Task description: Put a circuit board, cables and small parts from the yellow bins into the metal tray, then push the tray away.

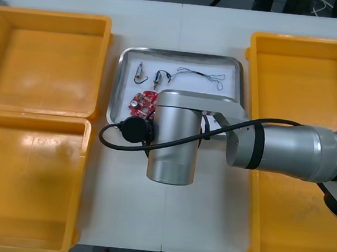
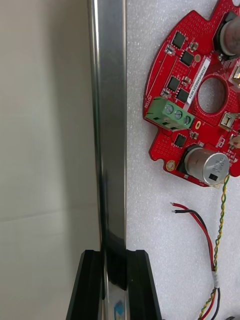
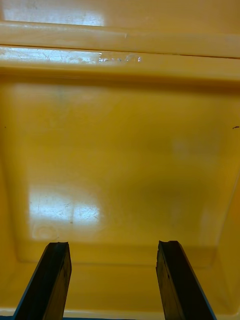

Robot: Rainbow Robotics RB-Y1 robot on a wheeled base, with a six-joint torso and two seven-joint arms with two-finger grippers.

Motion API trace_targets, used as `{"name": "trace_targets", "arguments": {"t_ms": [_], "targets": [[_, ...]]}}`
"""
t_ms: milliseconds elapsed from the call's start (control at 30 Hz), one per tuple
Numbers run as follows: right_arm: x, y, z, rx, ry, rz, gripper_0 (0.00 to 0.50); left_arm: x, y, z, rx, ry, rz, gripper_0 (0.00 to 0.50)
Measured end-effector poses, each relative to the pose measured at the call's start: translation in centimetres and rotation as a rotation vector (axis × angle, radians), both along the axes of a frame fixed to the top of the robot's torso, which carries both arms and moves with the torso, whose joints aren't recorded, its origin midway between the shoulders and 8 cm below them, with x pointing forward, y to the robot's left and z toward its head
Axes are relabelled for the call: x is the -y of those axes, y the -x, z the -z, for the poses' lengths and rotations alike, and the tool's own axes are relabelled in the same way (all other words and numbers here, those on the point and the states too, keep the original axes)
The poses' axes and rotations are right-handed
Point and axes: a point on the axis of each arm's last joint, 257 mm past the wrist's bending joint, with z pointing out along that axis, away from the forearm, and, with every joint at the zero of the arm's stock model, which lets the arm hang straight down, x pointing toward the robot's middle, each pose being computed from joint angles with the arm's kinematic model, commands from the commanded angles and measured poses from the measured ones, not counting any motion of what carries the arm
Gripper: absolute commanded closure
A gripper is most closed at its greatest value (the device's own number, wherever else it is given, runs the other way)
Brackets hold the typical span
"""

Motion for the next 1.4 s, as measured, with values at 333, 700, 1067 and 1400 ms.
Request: {"name": "trace_targets", "arguments": {"t_ms": [333,700,1067,1400], "targets": [[0.8,-3.4,-1.4,0.049,0.051,0.010,0.500,0.0,0.0,0.0,0.000,0.000,0.000,0.000],[0.0,-5.7,-3.0,0.107,0.064,-0.019,0.500,0.0,0.0,0.0,0.000,0.000,0.000,0.000],[-0.3,-9.5,-4.2,0.169,0.049,-0.035,0.500,0.0,0.0,0.0,0.000,0.000,0.000,0.000],[-0.1,-12.0,-4.7,0.195,0.046,-0.037,0.500,0.0,0.0,0.0,0.000,0.000,0.000,0.000]]}}
